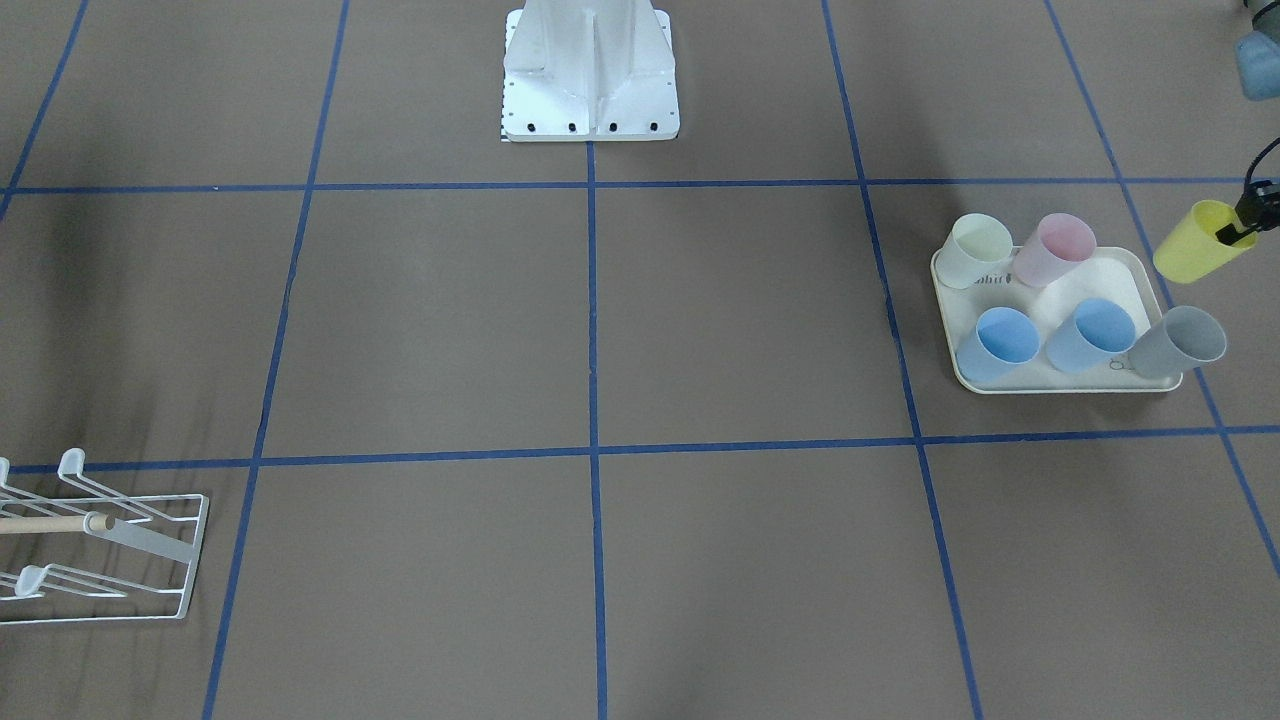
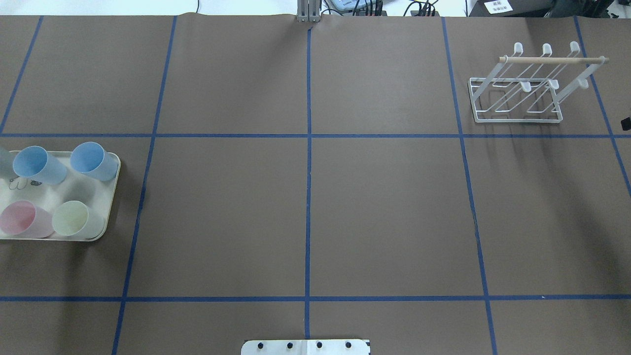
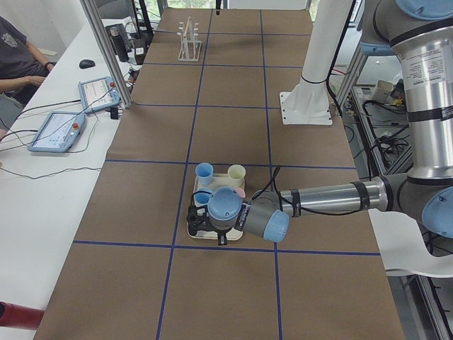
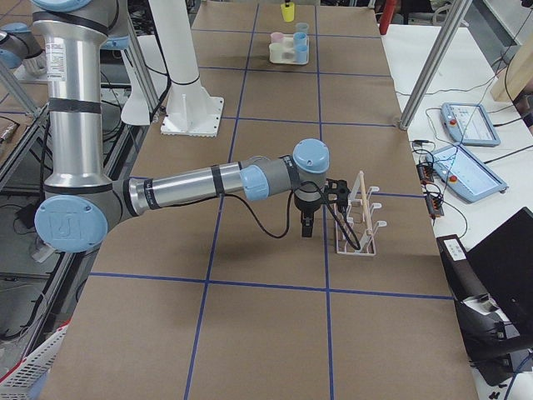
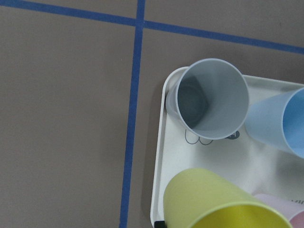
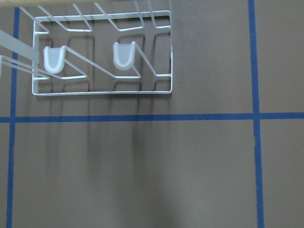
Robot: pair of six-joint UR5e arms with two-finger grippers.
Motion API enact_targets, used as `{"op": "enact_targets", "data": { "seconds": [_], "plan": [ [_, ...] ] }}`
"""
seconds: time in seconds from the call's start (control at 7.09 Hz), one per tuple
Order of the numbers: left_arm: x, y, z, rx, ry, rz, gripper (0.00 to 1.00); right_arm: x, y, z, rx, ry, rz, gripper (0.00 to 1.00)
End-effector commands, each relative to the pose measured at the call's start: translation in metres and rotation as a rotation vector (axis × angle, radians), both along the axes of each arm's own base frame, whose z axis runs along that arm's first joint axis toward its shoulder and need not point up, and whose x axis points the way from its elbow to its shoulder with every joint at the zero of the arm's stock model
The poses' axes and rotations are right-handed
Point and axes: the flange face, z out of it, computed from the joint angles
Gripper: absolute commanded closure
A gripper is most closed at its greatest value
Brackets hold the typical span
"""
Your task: Transfer IKEA cup to right arm and place on rack
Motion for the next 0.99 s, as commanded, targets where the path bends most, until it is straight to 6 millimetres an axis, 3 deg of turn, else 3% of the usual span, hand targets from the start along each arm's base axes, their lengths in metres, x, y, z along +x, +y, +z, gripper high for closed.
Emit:
{"op": "enact_targets", "data": {
  "seconds": [0.0, 0.14, 0.28, 0.42, 0.56, 0.71, 0.85],
  "plan": [
    [0.005, -0.039, -0.069, -0.093, 0.148, -0.090, 1.00, -0.040, -0.003, -0.032, 0.027, -0.118, -0.003, 0.01],
    [0.011, -0.072, -0.124, -0.126, 0.204, -0.134, 1.00, -0.072, -0.003, -0.056, 0.046, -0.169, 0.002, 0.01],
    [0.061, -0.102, -0.155, -0.145, 0.213, -0.074, 1.00, -0.112, -0.005, -0.089, 0.049, -0.235, 0.006, 0.01],
    [0.092, -0.123, -0.191, -0.182, 0.232, -0.069, 1.00, -0.146, -0.009, -0.126, -0.007, -0.301, 0.040, 0.01],
    [0.126, -0.145, -0.241, -0.219, 0.263, -0.065, 1.00, -0.169, -0.010, -0.155, -0.040, -0.351, 0.054, 0.01],
    [0.176, -0.149, -0.277, -0.224, 0.278, 0.000, 1.00, -0.199, 0.000, -0.169, -0.027, -0.379, 0.004, 0.01],
    [0.227, -0.143, -0.309, -0.187, 0.290, 0.092, 1.00, -0.215, 0.004, -0.185, -0.011, -0.394, -0.023, 0.01]
  ]
}}
